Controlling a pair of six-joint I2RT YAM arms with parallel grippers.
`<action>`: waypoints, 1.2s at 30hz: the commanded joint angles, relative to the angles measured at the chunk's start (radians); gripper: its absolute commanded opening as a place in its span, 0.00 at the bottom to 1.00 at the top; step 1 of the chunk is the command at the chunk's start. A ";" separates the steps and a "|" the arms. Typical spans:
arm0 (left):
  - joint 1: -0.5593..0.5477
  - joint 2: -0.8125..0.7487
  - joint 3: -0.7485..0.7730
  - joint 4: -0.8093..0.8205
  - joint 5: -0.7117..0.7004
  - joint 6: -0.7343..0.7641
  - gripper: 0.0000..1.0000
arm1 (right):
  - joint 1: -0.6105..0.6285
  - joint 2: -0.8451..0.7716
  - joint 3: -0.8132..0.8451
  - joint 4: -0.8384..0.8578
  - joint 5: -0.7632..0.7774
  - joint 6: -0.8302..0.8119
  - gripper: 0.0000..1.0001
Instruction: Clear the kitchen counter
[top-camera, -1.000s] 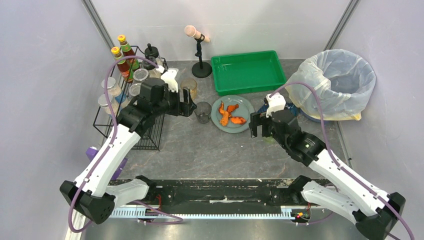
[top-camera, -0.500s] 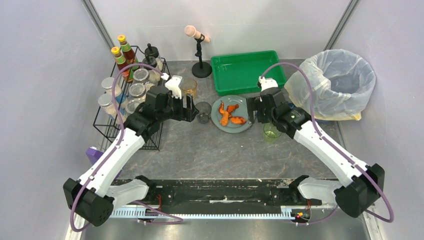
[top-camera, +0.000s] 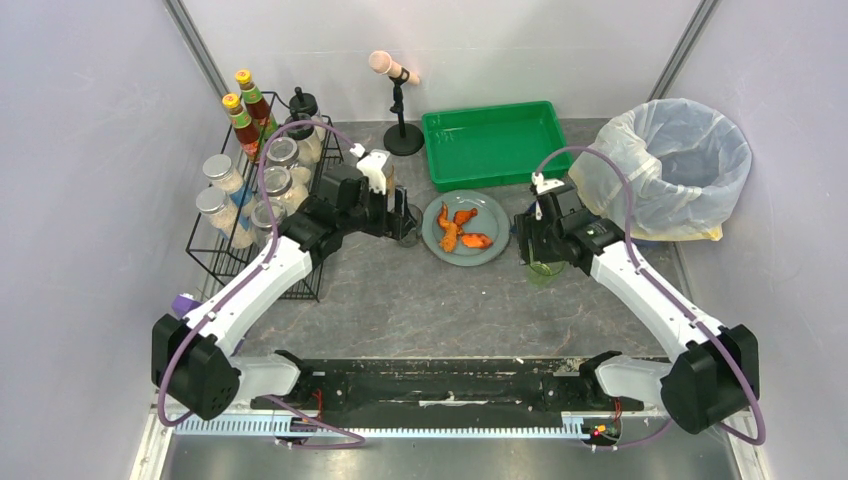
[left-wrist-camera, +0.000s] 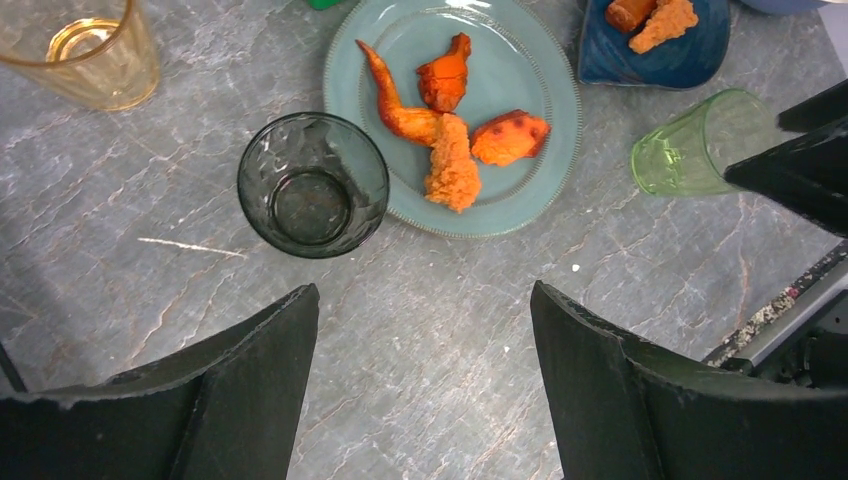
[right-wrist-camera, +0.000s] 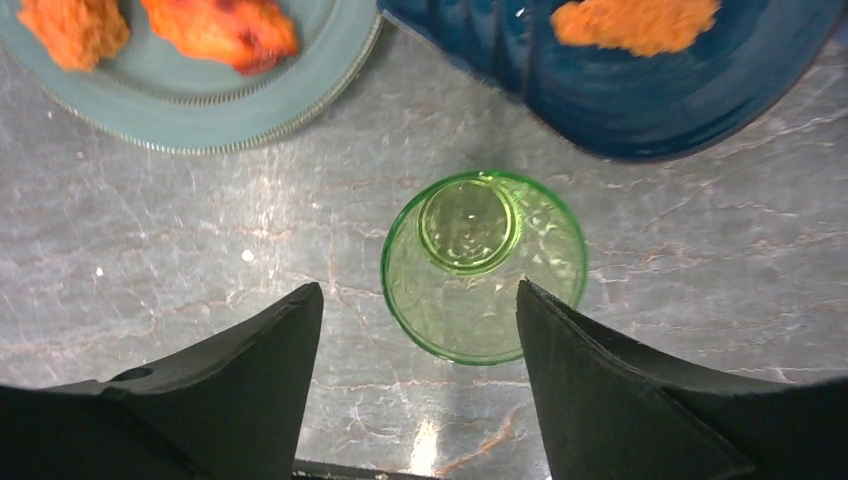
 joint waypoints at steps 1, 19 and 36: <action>-0.019 0.021 0.073 0.056 0.035 0.028 0.84 | -0.002 0.004 -0.053 0.078 -0.063 -0.015 0.69; -0.044 0.000 0.040 0.089 0.055 -0.015 0.83 | -0.005 0.059 -0.165 0.223 -0.098 0.007 0.22; -0.050 -0.101 -0.058 0.376 0.127 -0.200 0.83 | -0.005 -0.313 -0.262 0.651 -0.401 0.197 0.00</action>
